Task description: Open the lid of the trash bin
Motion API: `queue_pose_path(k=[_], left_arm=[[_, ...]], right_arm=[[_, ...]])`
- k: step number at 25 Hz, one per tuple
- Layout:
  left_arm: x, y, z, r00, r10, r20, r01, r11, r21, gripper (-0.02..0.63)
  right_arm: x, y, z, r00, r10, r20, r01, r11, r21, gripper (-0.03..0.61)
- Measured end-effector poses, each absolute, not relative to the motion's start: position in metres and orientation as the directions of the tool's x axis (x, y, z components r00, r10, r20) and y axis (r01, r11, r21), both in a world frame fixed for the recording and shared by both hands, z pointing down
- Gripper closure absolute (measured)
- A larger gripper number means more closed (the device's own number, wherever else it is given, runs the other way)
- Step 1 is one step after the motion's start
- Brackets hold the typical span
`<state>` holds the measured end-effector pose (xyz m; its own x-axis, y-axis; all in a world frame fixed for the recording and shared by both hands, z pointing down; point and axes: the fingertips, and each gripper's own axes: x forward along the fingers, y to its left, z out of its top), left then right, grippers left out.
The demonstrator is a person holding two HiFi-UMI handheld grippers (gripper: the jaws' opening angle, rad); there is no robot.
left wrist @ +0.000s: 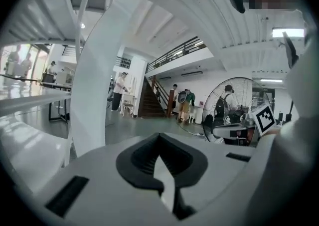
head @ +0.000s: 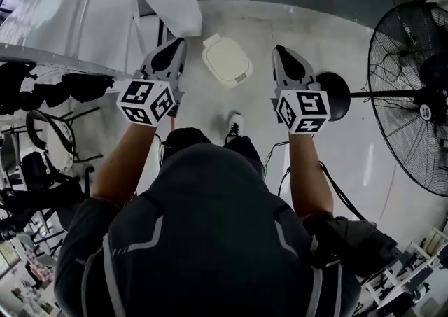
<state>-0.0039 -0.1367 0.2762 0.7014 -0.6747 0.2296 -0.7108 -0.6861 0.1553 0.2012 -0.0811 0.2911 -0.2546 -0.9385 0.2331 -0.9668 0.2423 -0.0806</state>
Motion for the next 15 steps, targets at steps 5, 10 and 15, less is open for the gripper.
queue_pose_path(k=[5, 10, 15], left_arm=[[0.004, -0.160, 0.330, 0.696, -0.647, 0.313, -0.714, -0.672, 0.199, 0.605], [-0.002, -0.190, 0.400, 0.680, -0.619, 0.393, -0.728, -0.632, 0.264, 0.604], [0.003, -0.183, 0.474, 0.686, -0.538, 0.490, -0.714, -0.627, 0.312, 0.604]], right_arm=[[0.201, -0.112, 0.340, -0.259, -0.918, 0.299, -0.965, 0.238, -0.105, 0.548], [0.189, -0.147, 0.408, -0.262, -0.891, 0.371, -0.965, 0.231, -0.127, 0.548], [0.179, -0.162, 0.478, -0.269, -0.850, 0.454, -0.963, 0.237, -0.127, 0.548]])
